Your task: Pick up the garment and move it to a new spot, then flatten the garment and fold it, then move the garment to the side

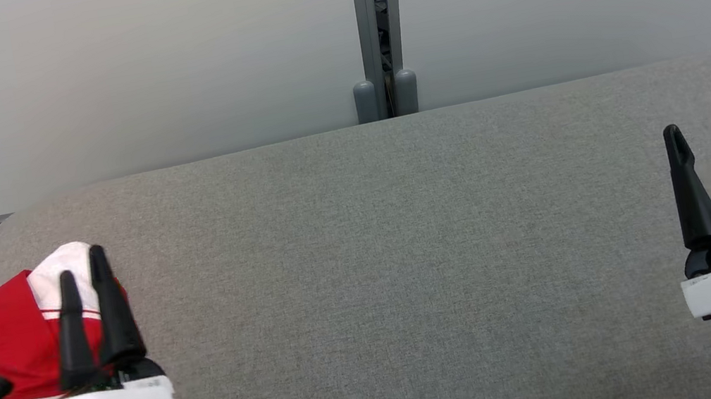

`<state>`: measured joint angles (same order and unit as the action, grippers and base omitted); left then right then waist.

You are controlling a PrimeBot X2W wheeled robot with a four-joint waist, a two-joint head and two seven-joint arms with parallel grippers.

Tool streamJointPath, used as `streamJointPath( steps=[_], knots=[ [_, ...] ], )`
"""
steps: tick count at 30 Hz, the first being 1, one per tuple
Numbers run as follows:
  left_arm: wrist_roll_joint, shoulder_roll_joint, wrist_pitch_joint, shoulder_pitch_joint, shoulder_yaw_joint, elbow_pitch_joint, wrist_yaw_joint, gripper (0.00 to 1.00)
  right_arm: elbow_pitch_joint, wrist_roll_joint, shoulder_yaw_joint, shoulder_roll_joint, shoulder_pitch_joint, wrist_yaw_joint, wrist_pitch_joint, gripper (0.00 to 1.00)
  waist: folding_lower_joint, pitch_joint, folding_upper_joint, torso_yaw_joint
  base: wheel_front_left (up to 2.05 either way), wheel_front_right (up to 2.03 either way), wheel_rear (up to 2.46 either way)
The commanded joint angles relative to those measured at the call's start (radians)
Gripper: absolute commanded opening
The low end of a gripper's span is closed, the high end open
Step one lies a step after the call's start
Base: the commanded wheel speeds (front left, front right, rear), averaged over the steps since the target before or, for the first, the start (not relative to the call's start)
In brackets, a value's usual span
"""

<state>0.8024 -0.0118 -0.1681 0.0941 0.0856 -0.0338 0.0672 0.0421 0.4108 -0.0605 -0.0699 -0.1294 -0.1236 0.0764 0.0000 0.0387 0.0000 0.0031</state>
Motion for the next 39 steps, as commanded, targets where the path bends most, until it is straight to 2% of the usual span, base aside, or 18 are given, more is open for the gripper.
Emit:
streamJointPath(
  steps=[1, 7, 9, 13, 24, 31, 39],
  knots=[
    [-0.052, -0.004, -0.007, -0.012, -0.039, 0.001, -0.014, 1.00, 0.010, -0.043, -0.003, -0.003, 0.005, -0.007, 0.017, 1.00, 0.0000, 0.002, 0.0000, -0.001, 0.00, 0.00, 0.00],
    [-0.210, -0.004, -0.018, -0.030, -0.133, -0.036, -0.044, 1.00, -0.037, -0.106, -0.023, 0.012, 0.035, -0.007, 0.038, 1.00, 0.0000, 0.007, 0.0000, -0.003, 0.00, 0.00, 0.00],
    [-0.247, -0.004, -0.021, -0.044, -0.153, -0.079, -0.078, 1.00, -0.064, -0.121, -0.028, 0.014, 0.039, -0.007, 0.046, 1.00, 0.0000, 0.009, 0.0000, -0.004, 0.00, 0.00, 0.00],
    [-0.320, -0.004, -0.029, -0.029, -0.189, -0.110, -0.117, 1.00, -0.104, -0.133, -0.034, 0.016, 0.045, -0.007, 0.059, 1.00, 0.0000, 0.013, 0.0000, -0.006, 0.00, 0.00, 0.00],
    [-0.416, -0.005, -0.046, -0.048, -0.228, -0.140, -0.166, 1.00, -0.200, -0.162, -0.002, 0.017, 0.060, -0.008, 0.091, 1.00, 0.0000, 0.021, 0.0000, -0.007, 0.00, 0.00, 0.00],
    [-0.471, -0.005, -0.057, -0.056, -0.241, -0.182, -0.179, 1.00, -0.204, -0.241, 0.026, 0.017, 0.063, -0.008, 0.113, 1.00, 0.0000, 0.028, 0.0000, -0.007, 0.00, 0.00, 0.00],
    [-0.489, -0.006, -0.068, -0.061, -0.228, -0.197, -0.214, 1.00, -0.199, -0.297, 0.058, 0.016, 0.073, -0.008, 0.135, 1.00, 0.0000, 0.036, 0.0000, -0.007, 0.00, 0.00, 0.00]
  ],
)
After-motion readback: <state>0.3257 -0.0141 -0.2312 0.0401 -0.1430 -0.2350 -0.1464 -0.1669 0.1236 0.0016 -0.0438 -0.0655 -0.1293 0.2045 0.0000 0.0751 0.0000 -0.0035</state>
